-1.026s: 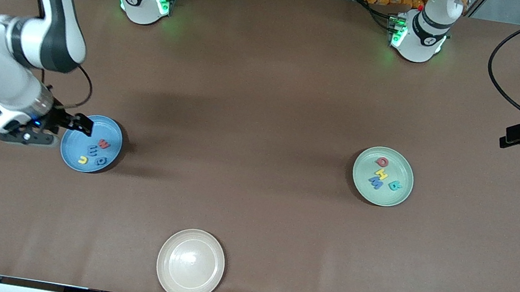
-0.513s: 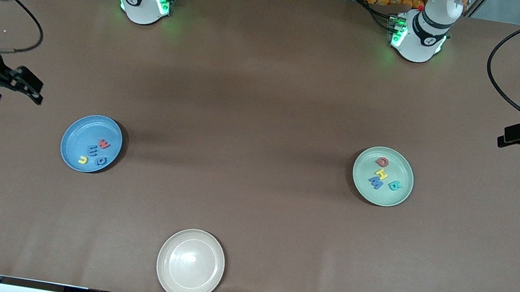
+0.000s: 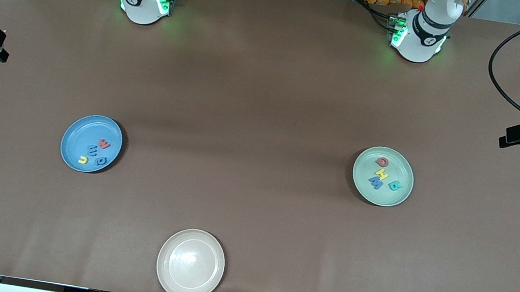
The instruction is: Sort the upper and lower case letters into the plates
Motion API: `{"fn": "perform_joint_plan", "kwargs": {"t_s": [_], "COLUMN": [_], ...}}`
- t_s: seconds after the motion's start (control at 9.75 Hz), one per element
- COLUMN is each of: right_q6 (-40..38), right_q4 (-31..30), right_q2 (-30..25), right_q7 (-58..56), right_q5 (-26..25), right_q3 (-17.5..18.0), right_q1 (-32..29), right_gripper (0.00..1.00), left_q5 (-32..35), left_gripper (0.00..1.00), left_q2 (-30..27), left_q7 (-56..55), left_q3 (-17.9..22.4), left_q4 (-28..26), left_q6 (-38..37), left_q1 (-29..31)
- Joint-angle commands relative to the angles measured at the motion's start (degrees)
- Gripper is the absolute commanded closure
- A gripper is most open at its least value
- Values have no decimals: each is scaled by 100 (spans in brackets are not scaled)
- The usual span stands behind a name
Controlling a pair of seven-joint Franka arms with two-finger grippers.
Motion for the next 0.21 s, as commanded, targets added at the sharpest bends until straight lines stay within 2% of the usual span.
{"fn": "perform_joint_plan", "kwargs": {"t_s": [0.0, 0.1], "right_q6": [-153, -153], "right_q4": [192, 192], "right_q2": [140, 140], "right_q7": [9, 0], "right_q5": [-63, -63], "right_q3": [102, 93], "right_q1": [-123, -132], "right_gripper": [0, 0], "left_q5": [134, 134], "left_gripper": [0, 0], "left_q2": [-45, -45], "left_q7": [118, 136], "left_q3": [-2, -2], "left_q4": [5, 5], "left_q6": [-81, -90], "left_q1": [-45, -28]}}
